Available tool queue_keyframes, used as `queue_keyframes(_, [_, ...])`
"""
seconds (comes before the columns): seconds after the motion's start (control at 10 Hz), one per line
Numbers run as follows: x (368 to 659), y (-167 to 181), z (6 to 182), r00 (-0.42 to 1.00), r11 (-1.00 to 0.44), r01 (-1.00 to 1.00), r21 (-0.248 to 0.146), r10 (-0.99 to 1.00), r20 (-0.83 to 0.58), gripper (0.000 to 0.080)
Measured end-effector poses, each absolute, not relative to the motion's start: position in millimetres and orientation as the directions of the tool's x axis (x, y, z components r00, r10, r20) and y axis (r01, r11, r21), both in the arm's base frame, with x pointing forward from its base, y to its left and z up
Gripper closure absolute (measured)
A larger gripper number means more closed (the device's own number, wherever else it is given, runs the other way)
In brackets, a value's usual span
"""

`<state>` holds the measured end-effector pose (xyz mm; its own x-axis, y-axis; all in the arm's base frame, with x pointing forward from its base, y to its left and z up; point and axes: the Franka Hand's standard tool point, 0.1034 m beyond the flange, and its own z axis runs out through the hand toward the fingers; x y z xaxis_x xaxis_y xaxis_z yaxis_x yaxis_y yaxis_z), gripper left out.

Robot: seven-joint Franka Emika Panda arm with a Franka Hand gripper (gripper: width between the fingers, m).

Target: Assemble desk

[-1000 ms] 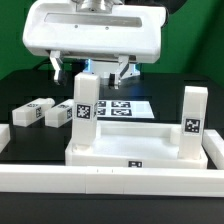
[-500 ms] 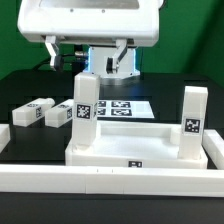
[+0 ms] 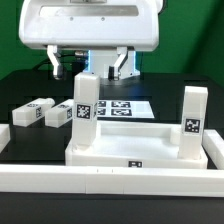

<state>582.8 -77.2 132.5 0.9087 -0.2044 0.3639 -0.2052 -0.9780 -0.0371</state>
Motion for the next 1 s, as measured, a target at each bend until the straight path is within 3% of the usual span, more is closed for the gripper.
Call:
queue_keyframes(0.3, [582, -73, 125.5, 0.965, -0.974, -0.207, -0.087, -0.218, 0.147, 0.0151])
queue_keyframes(0.6, [588, -68, 121.1, 0.979, -0.973, -0.2, -0.11, -0.204, 0.025, 0.0151])
queue_keyframes(0.8, [597, -69, 119.2, 0.988, -0.988, -0.14, -0.061, -0.143, 0.052, 0.0151])
queue_keyframes(1.0, [598, -67, 119.8, 0.992, -0.992, -0.114, -0.049, -0.117, 0.052, 0.0151])
